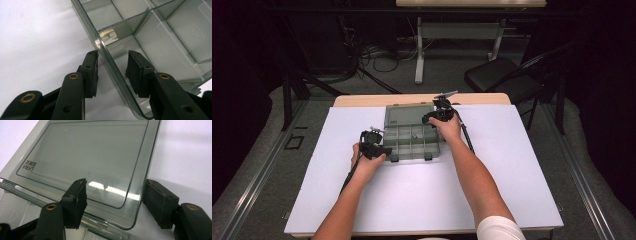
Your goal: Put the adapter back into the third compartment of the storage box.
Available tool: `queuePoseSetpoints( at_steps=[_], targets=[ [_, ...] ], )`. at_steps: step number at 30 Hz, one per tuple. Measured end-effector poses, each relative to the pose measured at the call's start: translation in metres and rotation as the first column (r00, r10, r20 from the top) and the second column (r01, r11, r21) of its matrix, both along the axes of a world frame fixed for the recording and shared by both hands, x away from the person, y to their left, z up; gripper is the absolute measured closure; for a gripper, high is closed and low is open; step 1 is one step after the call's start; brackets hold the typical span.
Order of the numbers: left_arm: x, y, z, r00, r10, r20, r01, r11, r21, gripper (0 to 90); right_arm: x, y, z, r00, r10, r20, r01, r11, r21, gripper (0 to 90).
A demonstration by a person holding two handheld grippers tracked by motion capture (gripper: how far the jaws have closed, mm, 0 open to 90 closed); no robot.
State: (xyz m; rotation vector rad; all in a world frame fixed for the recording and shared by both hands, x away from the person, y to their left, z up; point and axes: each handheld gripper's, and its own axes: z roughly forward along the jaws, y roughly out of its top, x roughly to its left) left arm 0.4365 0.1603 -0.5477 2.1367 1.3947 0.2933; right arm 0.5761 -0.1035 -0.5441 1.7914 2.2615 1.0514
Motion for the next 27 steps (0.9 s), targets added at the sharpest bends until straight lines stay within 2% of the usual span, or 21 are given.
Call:
queuePoseSetpoints(
  at_steps=[11, 14, 18, 27],
  targets=[
    [0.0, 0.0038, -0.0011, 0.9998, -0.013, 0.017, 0.013, 0.9999, -0.008, 66.4, -0.0005, -0.0018, 0.0002, 0.9998, 0.008, 0.018, -0.008, 1.0, 0.003, 39.3],
    [0.0001, 0.0037, -0.0009, 0.9995, -0.023, 0.02, 0.023, 0.9997, 0.0, 66.1, -0.0011, -0.0029, 0.0019, 0.9996, 0.013, 0.023, -0.012, 1.0, -0.01, 41.5],
    [0.0002, 0.0035, -0.0007, 0.9991, -0.034, 0.025, 0.034, 0.9994, 0.011, 66.0, -0.0019, -0.0043, 0.0032, 0.9992, -0.002, 0.041, 0.001, 1.0, 0.004, 46.0],
    [0.0007, 0.004, -0.0007, 0.9985, -0.046, 0.028, 0.046, 0.9988, 0.015, 65.8, -0.0025, -0.0076, 0.0069, 0.9989, -0.009, 0.045, 0.009, 1.0, -0.006, 51.7]
  ],
)
